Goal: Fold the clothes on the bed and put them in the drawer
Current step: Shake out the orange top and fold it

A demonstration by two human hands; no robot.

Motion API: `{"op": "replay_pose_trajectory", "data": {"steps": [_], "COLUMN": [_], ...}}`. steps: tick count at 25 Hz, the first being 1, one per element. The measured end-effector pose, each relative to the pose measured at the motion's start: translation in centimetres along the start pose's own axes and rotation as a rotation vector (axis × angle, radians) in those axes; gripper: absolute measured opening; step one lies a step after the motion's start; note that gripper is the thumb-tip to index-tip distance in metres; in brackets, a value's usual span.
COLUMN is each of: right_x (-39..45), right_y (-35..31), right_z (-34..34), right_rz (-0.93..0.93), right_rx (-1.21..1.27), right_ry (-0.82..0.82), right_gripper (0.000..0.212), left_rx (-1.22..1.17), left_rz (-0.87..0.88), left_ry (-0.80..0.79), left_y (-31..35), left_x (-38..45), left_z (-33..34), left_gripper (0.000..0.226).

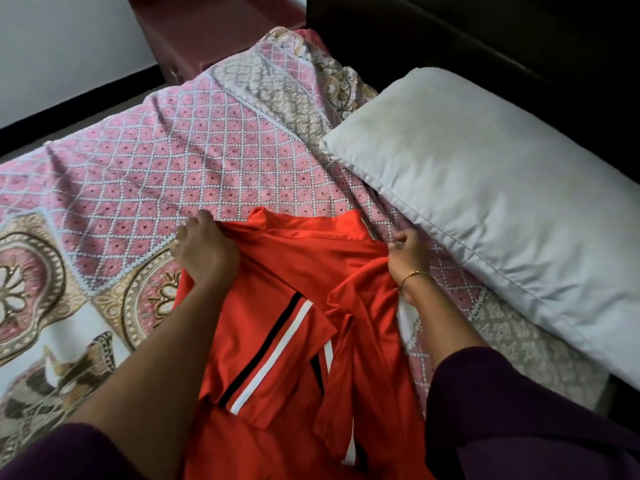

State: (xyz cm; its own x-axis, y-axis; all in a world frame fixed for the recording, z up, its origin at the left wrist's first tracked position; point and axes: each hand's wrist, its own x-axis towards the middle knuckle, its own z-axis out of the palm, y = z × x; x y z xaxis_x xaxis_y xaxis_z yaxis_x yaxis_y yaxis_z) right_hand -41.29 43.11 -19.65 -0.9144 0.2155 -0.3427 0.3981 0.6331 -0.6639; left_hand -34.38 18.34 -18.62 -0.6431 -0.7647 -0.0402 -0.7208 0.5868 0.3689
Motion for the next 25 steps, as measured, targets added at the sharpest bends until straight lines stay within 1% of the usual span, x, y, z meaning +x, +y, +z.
{"op": "replay_pose_trajectory", "data": {"steps": [1,2,3,4,6,7,8,9,10,11,13,15,17,19,21,22,23,24,25], "right_x": [0.2,0.3,0.5,0.7,0.5,0.3,0.1,0.2,0.5,1.0,1.7,1.8,0.7,-1.3,-4.3,-5.8,-7.5,-9.2,-11.0], "right_y": [0.1,0.1,0.2,0.2,-0.1,-0.3,-0.6,-0.7,-0.8,-0.8,-0.6,-0.4,-0.4,-0.6,-1.1,-1.3,-1.6,-1.6,-1.6], "right_z": [-0.1,-0.2,-0.3,-0.3,-0.5,-0.5,-0.4,-0.1,0.2,0.5,0.9,1.4,1.9,2.4,3.4,4.1,4.9,5.8,6.6], "right_rz": [-0.036,-0.07,-0.109,-0.149,-0.214,-0.256,-0.33,-0.415,-0.483,-0.513,-0.458,-0.379,-0.314,-0.311,-0.449,-0.55,-0.65,-0.734,-0.806], "right_rx": [0.015,-0.029,-0.086,-0.135,-0.152,-0.137,-0.119,-0.116,-0.145,-0.186,-0.287,-0.379,-0.449,-0.504,-0.462,-0.43,-0.392,-0.336,-0.274], "right_ry": [-0.065,-0.129,-0.157,-0.127,0.042,0.123,0.187,0.214,0.199,0.165,0.065,0.004,0.062,0.224,0.367,0.393,0.388,0.33,0.232], "right_gripper": [0.024,0.025,0.024,0.02,0.013,0.011,0.014,0.019,0.022,0.026,0.032,0.033,0.029,0.023,0.016,0.015,0.015,0.014,0.016], "left_rx": [0.061,0.128,0.207,0.283,0.332,0.302,0.26,0.223,0.199,0.192,0.191,0.12,-0.002,-0.068,-0.086,-0.079,-0.065,-0.05,-0.038], "left_rz": [0.143,0.29,0.402,0.456,0.423,0.373,0.322,0.283,0.263,0.27,0.348,0.405,0.363,0.295,0.271,0.273,0.276,0.279,0.28], "left_ry": [-0.004,-0.025,-0.051,-0.066,-0.037,-0.003,0.026,0.045,0.05,0.042,0.01,0.014,0.083,0.124,0.117,0.111,0.102,0.094,0.084], "left_y": [0.0,-0.1,-0.2,-0.3,-0.3,-0.2,0.0,0.1,0.2,0.1,-0.2,-0.9,-1.5,-2.5,-4.5,-5.7,-7.0,-8.6,-10.0], "left_x": [0.0,0.1,0.2,0.3,0.7,1.0,1.2,1.4,1.7,1.9,2.0,1.8,0.8,-0.8,-3.0,-4.2,-5.4,-6.7,-7.9], "left_z": [0.3,0.8,1.3,1.7,1.9,1.8,1.6,1.4,1.4,1.5,1.7,2.0,1.7,1.3,0.9,0.6,0.2,-0.2,-0.6], "left_gripper": [0.035,0.034,0.031,0.029,0.028,0.027,0.025,0.025,0.025,0.026,0.027,0.03,0.034,0.037,0.041,0.045,0.048,0.05,0.051]}}
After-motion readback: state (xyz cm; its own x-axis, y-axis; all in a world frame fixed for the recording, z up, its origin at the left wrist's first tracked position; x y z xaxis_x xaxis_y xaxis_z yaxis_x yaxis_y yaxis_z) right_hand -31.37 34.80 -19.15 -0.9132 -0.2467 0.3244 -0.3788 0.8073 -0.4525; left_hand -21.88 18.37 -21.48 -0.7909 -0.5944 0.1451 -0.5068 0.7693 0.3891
